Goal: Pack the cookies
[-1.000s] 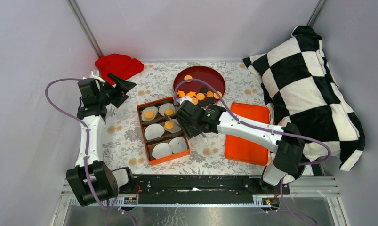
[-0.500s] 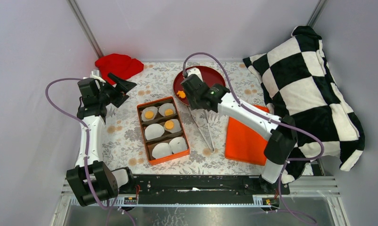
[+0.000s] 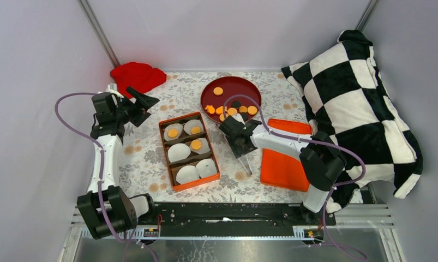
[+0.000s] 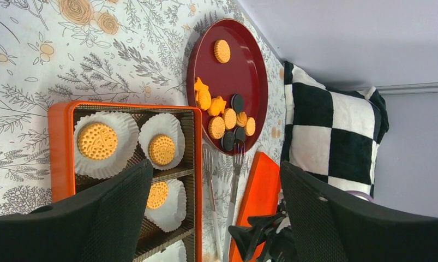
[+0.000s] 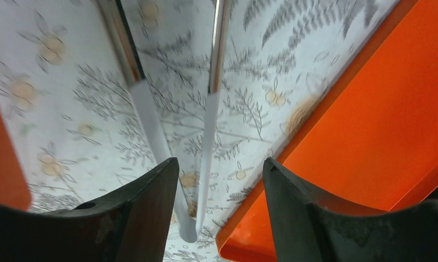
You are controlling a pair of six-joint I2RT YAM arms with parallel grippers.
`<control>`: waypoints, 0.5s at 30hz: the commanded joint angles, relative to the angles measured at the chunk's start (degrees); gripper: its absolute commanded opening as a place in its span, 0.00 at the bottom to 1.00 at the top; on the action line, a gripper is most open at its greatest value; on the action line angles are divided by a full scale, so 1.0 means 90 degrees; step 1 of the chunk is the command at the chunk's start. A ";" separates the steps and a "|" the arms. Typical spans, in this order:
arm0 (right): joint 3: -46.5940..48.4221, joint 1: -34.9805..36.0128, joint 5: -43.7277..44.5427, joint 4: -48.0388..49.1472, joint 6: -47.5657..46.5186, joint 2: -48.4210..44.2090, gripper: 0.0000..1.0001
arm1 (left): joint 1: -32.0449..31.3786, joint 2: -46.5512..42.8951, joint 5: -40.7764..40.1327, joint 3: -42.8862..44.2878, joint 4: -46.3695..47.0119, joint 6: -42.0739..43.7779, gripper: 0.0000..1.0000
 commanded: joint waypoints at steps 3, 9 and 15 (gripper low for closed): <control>-0.0643 0.0019 -0.0405 0.0403 0.0497 -0.0633 0.67 | -0.0040 -0.0056 0.0107 -0.0231 0.0260 0.0126 0.90; -0.0620 0.0040 -0.0496 0.0426 0.0674 -0.1146 0.74 | -0.0052 -0.0190 0.0126 -0.0334 0.0262 0.0110 0.90; -0.0673 0.0047 -0.0867 0.0468 0.0566 -0.0910 0.76 | -0.0068 -0.0182 0.0092 -0.0405 0.0256 0.0080 0.89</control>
